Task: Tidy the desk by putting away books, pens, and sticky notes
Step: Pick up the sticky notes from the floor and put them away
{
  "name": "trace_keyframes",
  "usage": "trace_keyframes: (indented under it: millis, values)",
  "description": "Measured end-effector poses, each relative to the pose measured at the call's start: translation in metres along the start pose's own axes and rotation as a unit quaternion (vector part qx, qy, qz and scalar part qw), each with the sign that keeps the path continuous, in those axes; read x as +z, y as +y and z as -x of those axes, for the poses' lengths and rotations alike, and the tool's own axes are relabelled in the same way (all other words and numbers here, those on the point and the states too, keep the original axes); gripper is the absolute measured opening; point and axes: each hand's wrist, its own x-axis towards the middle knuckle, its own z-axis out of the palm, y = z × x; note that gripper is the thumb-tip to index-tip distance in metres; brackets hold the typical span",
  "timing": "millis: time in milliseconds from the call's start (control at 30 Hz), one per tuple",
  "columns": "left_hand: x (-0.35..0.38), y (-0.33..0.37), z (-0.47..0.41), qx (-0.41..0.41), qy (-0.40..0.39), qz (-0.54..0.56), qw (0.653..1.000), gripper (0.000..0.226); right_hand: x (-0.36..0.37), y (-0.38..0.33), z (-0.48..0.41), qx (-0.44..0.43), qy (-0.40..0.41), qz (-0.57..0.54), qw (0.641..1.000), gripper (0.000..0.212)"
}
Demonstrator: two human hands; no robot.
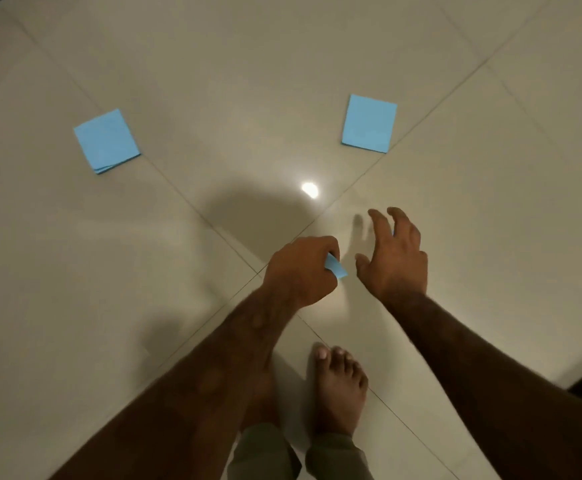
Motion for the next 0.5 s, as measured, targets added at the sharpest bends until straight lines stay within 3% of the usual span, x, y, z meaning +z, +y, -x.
trace_keyframes:
  millis: [133, 267, 500]
  values:
    - [0.004, 0.007, -0.016, -0.002, -0.023, -0.033, 0.999, 0.028, 0.008, 0.031, -0.019, 0.029, -0.048, -0.019, 0.998, 0.089]
    - [0.008, 0.0, -0.021, -0.013, -0.046, -0.031, 0.998, 0.026, 0.033, 0.042, -0.02, 0.029, -0.054, -0.039, 0.997, 0.063]
    - [0.01, -0.012, -0.02, -0.025, -0.075, -0.032, 0.996, 0.026, 0.042, 0.052, -0.021, 0.017, -0.032, -0.04, 0.999, 0.042]
